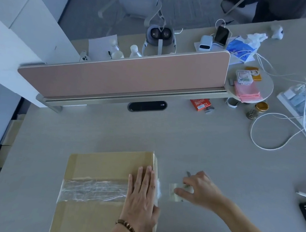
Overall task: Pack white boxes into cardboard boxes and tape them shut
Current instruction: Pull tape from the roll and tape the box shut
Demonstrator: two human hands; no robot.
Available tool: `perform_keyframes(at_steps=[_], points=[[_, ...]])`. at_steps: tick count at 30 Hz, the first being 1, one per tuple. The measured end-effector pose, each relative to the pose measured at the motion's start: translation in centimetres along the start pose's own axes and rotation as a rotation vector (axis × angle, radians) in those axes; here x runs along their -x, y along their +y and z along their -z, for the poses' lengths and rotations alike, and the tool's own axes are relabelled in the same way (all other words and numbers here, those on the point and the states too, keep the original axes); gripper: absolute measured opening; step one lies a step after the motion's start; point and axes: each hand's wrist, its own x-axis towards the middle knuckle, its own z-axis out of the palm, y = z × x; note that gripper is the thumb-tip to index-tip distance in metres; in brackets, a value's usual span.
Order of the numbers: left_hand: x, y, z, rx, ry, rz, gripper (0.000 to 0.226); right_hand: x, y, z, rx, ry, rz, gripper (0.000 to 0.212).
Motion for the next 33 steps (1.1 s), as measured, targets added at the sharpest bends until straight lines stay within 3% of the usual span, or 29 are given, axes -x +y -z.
perform_keyframes(at_steps=[5, 11, 19, 24, 27, 31, 33], points=[[0.8, -3.5, 0.0, -0.002, 0.019, 0.054, 0.098, -2.6, -1.4, -0.7, 0.061, -0.011, -0.014, 0.082], [1.9, -7.0, 0.0, 0.010, 0.025, 0.140, 0.096, -3.0, -1.8, -1.9, -0.313, -0.089, -0.038, 0.059], [1.7, -6.6, 0.4, 0.007, 0.013, 0.144, 0.096, -6.0, -1.0, -3.2, -0.056, -0.100, -0.009, 0.064], [1.6, -6.6, 0.4, 0.011, 0.002, 0.149, 0.097, -6.7, -0.9, -4.7, -0.064, -0.115, -0.086, 0.100], [1.7, -6.5, 0.6, 0.037, 0.000, 0.134, 0.097, -6.8, -1.8, -4.5, -0.047, -0.109, -0.145, 0.098], [1.6, -6.8, 0.6, 0.068, -0.013, 0.121, 0.101, -6.3, -2.2, -5.0, -0.053, -0.147, -0.233, 0.077], [1.5, -7.0, 0.4, 0.050, -0.010, 0.099, 0.099, -5.6, -1.4, -5.4, -0.085, -0.159, -0.267, 0.083]])
